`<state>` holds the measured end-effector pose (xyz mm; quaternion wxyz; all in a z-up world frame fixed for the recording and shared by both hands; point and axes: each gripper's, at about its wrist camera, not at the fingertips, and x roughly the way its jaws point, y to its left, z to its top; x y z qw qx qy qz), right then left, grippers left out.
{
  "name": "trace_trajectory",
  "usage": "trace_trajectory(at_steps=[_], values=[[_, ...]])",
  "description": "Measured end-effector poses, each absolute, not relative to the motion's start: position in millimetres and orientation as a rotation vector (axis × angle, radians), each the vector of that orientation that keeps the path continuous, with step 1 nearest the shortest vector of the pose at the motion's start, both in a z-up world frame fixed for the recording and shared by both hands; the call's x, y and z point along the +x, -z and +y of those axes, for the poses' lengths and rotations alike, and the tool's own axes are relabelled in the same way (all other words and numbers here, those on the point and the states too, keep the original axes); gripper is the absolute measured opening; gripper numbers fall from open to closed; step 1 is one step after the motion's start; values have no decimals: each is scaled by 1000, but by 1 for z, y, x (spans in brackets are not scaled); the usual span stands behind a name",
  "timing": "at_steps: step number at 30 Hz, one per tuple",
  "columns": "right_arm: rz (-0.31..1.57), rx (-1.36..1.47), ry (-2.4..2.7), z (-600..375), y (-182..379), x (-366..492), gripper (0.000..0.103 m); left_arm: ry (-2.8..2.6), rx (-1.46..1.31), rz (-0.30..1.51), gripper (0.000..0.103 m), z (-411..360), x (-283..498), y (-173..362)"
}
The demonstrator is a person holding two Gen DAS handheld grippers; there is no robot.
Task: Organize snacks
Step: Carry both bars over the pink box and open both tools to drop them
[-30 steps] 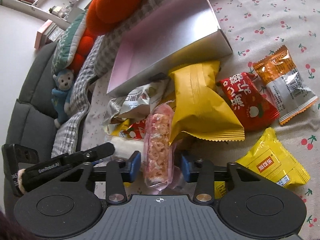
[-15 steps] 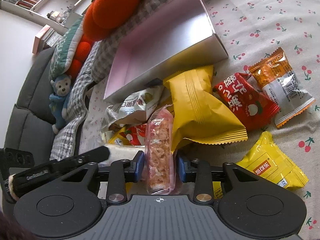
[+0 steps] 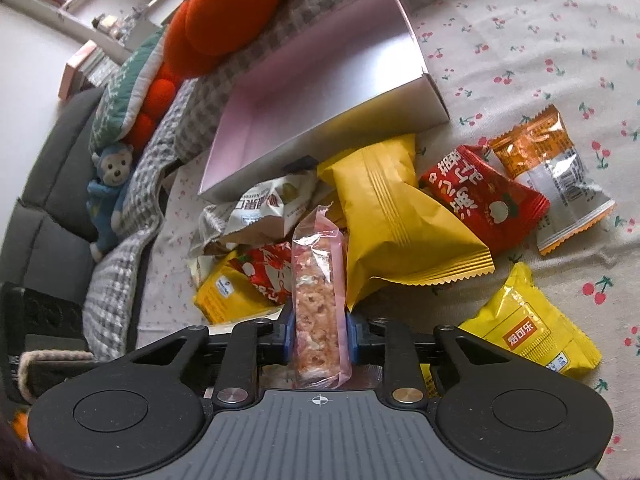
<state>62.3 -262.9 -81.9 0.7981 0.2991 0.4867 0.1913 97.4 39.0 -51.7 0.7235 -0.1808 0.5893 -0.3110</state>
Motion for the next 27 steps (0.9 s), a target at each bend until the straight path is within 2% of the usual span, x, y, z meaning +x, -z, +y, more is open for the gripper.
trace_trajectory(at_steps=[8,27], values=[[1048,609,-411,-264,76,56,23,694,-433,1256,15,50,84,44],[957,691,-425,-285,38,57,23,704,-481,1081,14,67,84,12]])
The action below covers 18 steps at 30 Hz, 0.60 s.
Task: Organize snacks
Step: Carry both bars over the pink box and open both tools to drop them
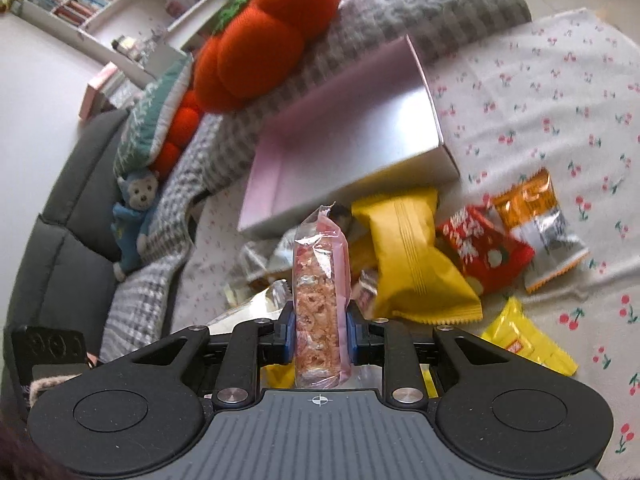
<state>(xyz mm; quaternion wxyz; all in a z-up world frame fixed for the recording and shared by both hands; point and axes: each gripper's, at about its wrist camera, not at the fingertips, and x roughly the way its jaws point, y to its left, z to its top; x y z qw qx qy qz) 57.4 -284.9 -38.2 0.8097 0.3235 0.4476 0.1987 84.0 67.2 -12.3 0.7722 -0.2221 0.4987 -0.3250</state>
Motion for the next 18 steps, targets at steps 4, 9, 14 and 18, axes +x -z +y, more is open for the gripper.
trace_trajectory(at_steps=[4,9,14,18], values=[[935,714,-408,-293,32,64,23,673,-471,1039,14,59,93,3],[922,722,-371,-298,29,79,23,619,-448,1003,14,57,112,-4],[922,706,-326,-298,30,102,23,561,-433,986,14,53,138,-2],[919,716,-290,-298,32,122,23,520,-431,954,14,48,157,-1]])
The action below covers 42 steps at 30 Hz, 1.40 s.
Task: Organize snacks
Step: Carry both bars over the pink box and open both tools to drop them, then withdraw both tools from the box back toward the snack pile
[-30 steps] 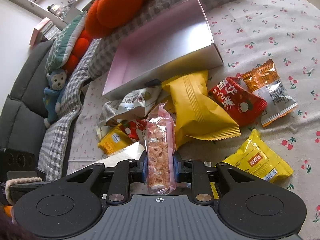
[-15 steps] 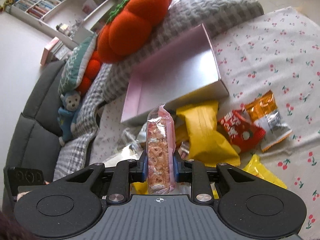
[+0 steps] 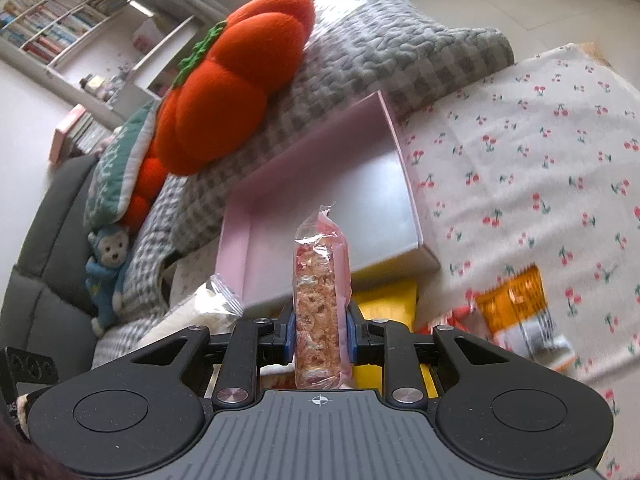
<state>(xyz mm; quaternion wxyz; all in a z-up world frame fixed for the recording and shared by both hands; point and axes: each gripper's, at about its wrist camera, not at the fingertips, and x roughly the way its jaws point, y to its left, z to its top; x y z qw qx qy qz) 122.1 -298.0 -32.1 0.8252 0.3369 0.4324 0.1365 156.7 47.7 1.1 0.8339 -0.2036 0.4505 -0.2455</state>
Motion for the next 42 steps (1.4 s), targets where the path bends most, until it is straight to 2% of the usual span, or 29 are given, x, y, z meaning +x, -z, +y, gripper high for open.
trace_trajectory(at_steps=[13,34,37,38,39,40,41,42], values=[[892,740,-213,-297,49,184,23,415,-323,931,15,20,193,23],[889,662,-145,-285,68,225,26,396,-213,868,17,22,212,31],[881,663,-128,-285,68,226,27,399,-195,844,21,22,211,30],[879,669,-127,-286,68,226,27,399,-184,839,25,19,211,30],[880,677,-131,-286,68,226,28,402,-171,832,32,19,210,29],[883,685,-134,-287,68,226,34,403,-160,822,37,18,209,28],[887,695,-135,-288,68,226,38,397,-148,819,48,18,208,27],[889,701,-136,-288,68,226,46,390,-135,812,56,17,207,26]])
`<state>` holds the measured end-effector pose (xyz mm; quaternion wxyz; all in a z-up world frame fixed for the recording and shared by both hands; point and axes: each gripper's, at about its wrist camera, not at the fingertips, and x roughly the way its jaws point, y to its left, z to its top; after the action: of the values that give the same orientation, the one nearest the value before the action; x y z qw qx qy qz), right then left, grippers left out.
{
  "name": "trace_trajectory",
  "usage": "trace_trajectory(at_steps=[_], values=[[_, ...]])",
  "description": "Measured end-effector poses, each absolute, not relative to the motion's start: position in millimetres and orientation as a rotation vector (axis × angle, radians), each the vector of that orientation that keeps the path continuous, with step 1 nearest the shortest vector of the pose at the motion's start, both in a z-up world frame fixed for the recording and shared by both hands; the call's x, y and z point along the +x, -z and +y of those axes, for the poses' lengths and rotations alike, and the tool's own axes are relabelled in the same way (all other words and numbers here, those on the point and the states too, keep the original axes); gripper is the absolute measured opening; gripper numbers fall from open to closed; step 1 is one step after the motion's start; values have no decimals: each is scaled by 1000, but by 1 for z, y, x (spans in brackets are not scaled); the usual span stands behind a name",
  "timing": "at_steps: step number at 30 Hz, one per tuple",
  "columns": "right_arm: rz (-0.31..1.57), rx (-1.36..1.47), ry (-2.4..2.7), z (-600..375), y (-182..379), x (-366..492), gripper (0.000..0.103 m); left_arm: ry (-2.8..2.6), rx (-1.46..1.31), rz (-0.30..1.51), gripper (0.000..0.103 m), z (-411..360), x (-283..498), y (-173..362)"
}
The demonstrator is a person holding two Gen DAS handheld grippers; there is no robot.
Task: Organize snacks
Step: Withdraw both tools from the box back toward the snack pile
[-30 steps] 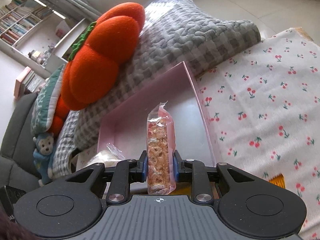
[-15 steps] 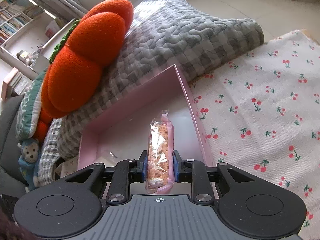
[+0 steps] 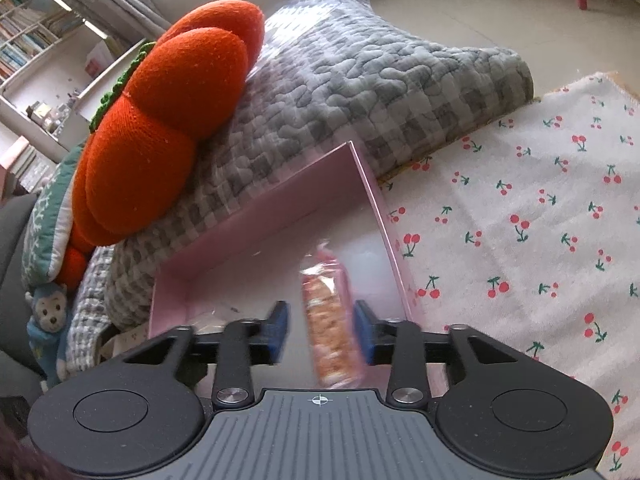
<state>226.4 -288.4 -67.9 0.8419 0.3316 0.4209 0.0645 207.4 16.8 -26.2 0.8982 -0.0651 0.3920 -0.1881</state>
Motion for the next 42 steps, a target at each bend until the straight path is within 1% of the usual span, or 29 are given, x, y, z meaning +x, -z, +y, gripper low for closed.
trace_trajectory(at_steps=[1,3,4,5,9,10,13,14,16,18,26,27,30,35,37,42], values=[[892,705,-136,-289,67,226,50,387,-126,804,59,18,206,25],[895,714,-141,-290,65,225,54,386,-116,800,66,19,204,24],[894,718,-144,-291,63,223,57,392,-118,800,66,21,204,24],[891,719,-147,-291,61,222,59,400,-122,802,68,23,202,22],[867,715,-165,-292,48,216,65,425,-129,795,83,23,195,17],[863,717,-169,-292,44,213,67,438,-132,795,84,24,193,15],[858,706,-182,-290,34,208,67,465,-128,800,88,26,185,10],[856,699,-186,-290,31,205,68,471,-121,797,91,28,182,8],[848,683,-195,-289,24,199,73,479,-102,786,94,28,175,3],[838,671,-206,-288,18,192,74,478,-85,780,97,30,168,-2],[840,657,-222,-290,6,160,76,467,-77,770,102,36,139,-17],[840,650,-226,-289,5,155,78,465,-73,768,102,36,136,-18],[837,627,-241,-288,1,138,83,435,-40,756,103,36,125,-19],[847,596,-275,-287,-1,109,86,399,-3,756,103,34,107,-19],[844,569,-281,-286,-2,97,88,377,26,758,103,33,99,-18],[833,511,-284,-288,2,68,89,324,84,781,103,30,81,-14]])
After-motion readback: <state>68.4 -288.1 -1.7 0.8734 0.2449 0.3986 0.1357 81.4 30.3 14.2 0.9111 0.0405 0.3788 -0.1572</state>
